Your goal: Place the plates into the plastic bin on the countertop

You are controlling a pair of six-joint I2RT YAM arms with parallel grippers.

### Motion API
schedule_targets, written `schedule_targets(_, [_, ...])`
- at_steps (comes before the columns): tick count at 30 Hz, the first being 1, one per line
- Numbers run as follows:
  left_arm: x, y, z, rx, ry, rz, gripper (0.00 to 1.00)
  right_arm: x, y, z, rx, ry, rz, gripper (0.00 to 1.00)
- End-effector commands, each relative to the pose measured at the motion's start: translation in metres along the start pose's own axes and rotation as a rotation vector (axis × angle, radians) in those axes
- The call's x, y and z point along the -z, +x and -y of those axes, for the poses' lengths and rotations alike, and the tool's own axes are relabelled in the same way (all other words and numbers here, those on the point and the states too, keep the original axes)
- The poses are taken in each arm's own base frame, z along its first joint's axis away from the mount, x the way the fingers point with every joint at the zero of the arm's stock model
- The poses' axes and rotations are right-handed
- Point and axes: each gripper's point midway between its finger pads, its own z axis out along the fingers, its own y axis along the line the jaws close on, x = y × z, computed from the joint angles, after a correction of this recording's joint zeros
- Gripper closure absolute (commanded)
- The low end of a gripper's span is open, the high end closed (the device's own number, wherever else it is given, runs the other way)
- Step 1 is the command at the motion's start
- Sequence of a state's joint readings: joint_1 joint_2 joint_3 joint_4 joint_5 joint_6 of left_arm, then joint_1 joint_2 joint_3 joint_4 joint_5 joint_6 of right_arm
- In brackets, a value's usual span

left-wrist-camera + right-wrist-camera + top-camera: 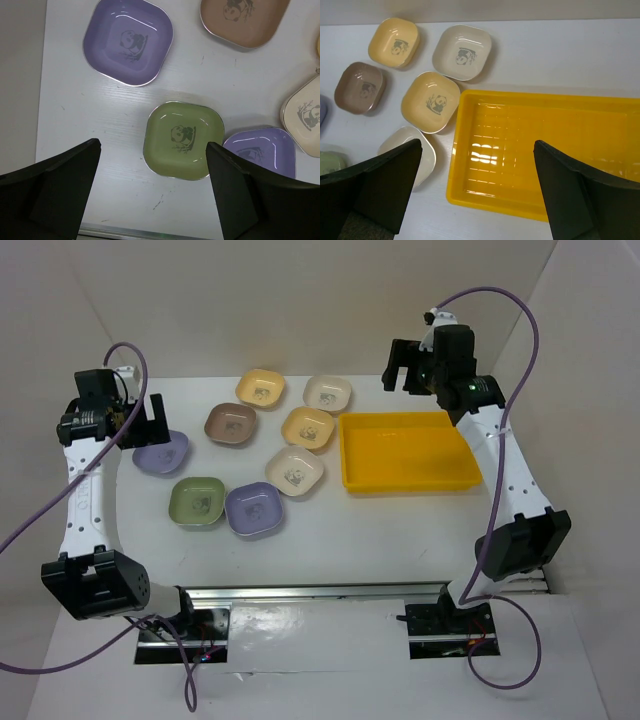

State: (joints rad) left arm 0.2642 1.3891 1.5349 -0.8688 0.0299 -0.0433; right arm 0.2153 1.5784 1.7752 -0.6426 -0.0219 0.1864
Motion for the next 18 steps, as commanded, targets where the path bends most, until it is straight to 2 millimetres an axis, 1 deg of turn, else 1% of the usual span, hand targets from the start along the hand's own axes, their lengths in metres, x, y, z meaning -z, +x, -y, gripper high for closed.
schedule_targets(1, [0.003, -0.006, -0.007, 0.033, -0.041, 0.017, 0.0, 0.015, -0.023, -0.004, -0.005, 0.011, 0.071, 0.0])
schedule_targets(2, [0.003, -0.006, -0.008, 0.045, -0.05, 0.017, 0.0, 0.011, -0.018, -0.002, -0.005, 0.013, 0.062, 0.0])
schedule_targets(3, [0.003, -0.005, -0.01, 0.046, -0.061, 0.017, 0.0, 0.014, -0.016, -0.004, -0.004, 0.001, 0.061, 0.0])
schedule_targets(4, [0.001, -0.002, -0.011, 0.058, -0.073, 0.008, 0.0, 0.014, -0.02, -0.005, -0.004, -0.003, 0.074, 0.0])
schedule_targets(5, [-0.002, 0.003, -0.013, 0.058, -0.085, -0.007, 0.0, 0.011, -0.016, -0.009, -0.003, -0.025, 0.064, 0.0])
schedule_targets(6, [-0.003, 0.007, -0.022, 0.084, -0.111, -0.017, 0.0, 0.008, -0.007, -0.008, 0.007, -0.033, 0.042, 0.0])
schedule_targets(7, [-0.005, 0.012, -0.025, 0.101, -0.118, -0.03, 0.0, 0.005, -0.005, -0.009, 0.007, -0.042, 0.042, 0.0])
schedule_targets(8, [-0.011, 0.025, -0.027, 0.111, -0.115, -0.065, 0.0, 0.001, -0.002, -0.013, 0.008, -0.066, 0.042, 0.0])
schedule_targets(9, [-0.009, 0.03, -0.036, 0.128, -0.14, -0.07, 0.0, -0.002, 0.008, -0.014, 0.008, -0.082, 0.016, 0.0])
schedule_targets(10, [-0.012, 0.035, -0.042, 0.16, -0.16, -0.076, 0.0, -0.005, 0.009, -0.022, 0.021, -0.113, 0.015, 0.0])
schedule_targets(11, [-0.01, 0.04, -0.049, 0.184, -0.186, -0.083, 0.0, -0.013, 0.02, -0.023, 0.02, -0.128, -0.018, 0.0])
schedule_targets(12, [-0.011, 0.047, -0.061, 0.211, -0.232, -0.086, 0.0, -0.014, 0.023, -0.035, 0.026, -0.18, -0.02, 0.0])
schedule_targets(13, [-0.009, 0.054, -0.077, 0.257, -0.273, -0.095, 0.0, -0.023, 0.035, -0.044, 0.031, -0.209, -0.05, 0.0])
schedule_targets(15, [-0.01, 0.067, -0.092, 0.306, -0.314, -0.121, 0.0, -0.032, 0.047, -0.059, 0.038, -0.269, -0.073, 0.0])
schedule_targets(16, [-0.009, 0.072, -0.103, 0.345, -0.34, -0.12, 0.0, -0.039, 0.059, -0.068, 0.056, -0.293, -0.103, 0.0])
schedule_targets(17, [-0.011, 0.079, -0.109, 0.361, -0.351, -0.142, 0.0, -0.043, 0.062, -0.074, 0.06, -0.312, -0.11, 0.0])
schedule_targets(18, [-0.017, 0.085, -0.106, 0.38, -0.313, -0.15, 0.0, -0.046, 0.07, -0.08, 0.063, -0.329, -0.13, 0.0])
